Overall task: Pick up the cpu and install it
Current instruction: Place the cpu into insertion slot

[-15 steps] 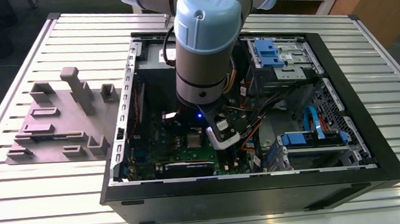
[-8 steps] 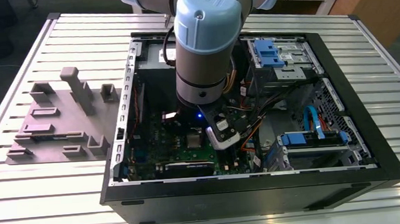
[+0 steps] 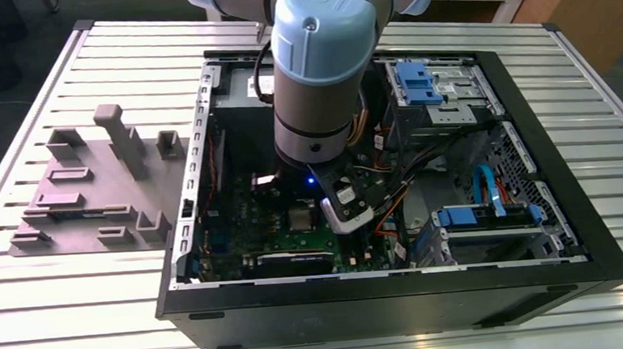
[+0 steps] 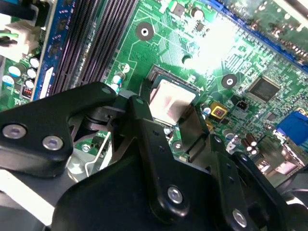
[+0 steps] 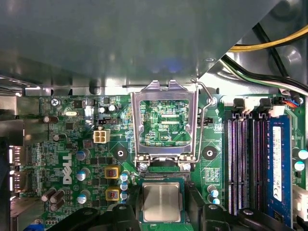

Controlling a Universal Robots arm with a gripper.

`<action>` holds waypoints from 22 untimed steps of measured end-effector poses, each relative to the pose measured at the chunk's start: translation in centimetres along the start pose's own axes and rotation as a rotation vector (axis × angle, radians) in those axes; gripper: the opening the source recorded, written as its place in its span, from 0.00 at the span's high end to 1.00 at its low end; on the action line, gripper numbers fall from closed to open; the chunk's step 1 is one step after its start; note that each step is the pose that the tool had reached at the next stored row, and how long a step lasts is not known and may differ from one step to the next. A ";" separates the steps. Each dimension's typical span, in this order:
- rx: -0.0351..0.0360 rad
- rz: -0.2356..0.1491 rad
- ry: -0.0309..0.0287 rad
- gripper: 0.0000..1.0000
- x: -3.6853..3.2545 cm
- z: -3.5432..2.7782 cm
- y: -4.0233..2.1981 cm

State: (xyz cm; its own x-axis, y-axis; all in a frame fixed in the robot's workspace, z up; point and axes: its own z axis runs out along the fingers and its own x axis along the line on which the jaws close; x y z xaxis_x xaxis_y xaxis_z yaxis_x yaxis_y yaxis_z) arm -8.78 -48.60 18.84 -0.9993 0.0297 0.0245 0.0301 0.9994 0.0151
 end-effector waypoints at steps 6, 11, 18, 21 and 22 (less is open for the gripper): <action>-0.0009 0.000 0.0022 0.49 -0.44 0.03 0.03; 0.0000 0.000 0.0031 0.49 -0.47 -0.01 0.02; -0.0024 0.000 0.0030 0.49 -0.45 -0.28 0.01; -0.0020 0.000 0.0032 0.49 -0.38 -0.30 0.00; -0.0020 0.000 0.0032 0.49 -0.37 -0.29 0.00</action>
State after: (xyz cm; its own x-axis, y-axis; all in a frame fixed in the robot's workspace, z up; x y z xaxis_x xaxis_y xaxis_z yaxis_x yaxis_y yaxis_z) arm -8.41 -48.62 19.12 -0.9992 0.0295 0.0277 0.0299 0.9994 0.0171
